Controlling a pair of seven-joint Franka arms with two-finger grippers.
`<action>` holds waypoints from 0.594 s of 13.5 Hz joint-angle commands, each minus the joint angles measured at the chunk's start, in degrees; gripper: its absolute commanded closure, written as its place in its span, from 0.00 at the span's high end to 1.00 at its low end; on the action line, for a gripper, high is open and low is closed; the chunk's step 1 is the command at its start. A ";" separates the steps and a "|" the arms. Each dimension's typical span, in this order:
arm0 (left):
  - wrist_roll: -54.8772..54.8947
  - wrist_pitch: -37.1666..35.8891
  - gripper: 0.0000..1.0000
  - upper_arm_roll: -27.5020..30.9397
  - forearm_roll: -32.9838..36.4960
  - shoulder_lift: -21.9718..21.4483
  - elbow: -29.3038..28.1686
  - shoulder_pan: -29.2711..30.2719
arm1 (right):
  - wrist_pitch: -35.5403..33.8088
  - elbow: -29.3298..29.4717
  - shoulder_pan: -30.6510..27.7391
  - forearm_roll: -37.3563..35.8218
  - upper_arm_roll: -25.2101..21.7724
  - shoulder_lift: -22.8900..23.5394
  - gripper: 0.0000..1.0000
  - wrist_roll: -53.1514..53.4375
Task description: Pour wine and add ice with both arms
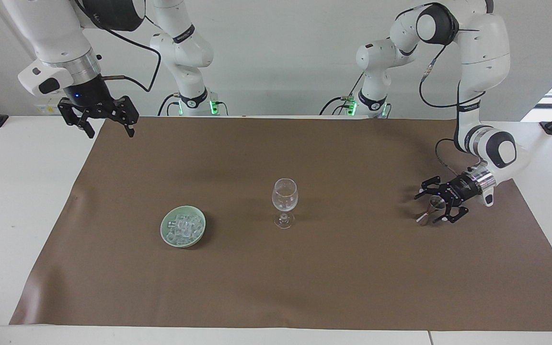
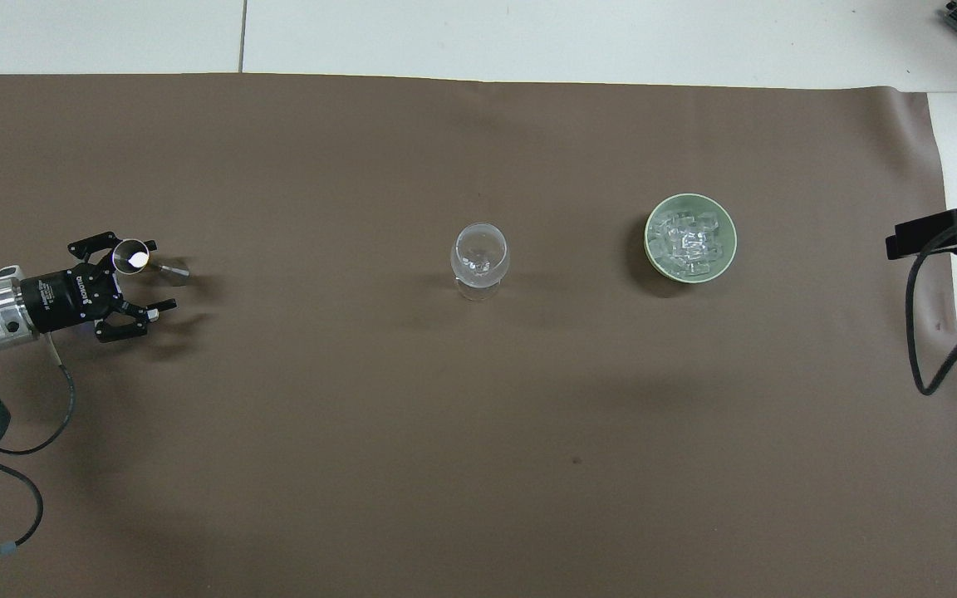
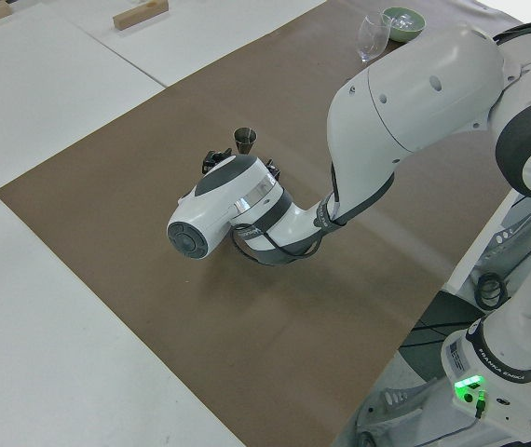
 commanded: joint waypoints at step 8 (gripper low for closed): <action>0.80 1.88 0.78 0.29 -1.51 -1.98 -2.46 -0.77 | -0.32 -0.72 -0.38 0.81 0.16 -0.55 1.00 -1.19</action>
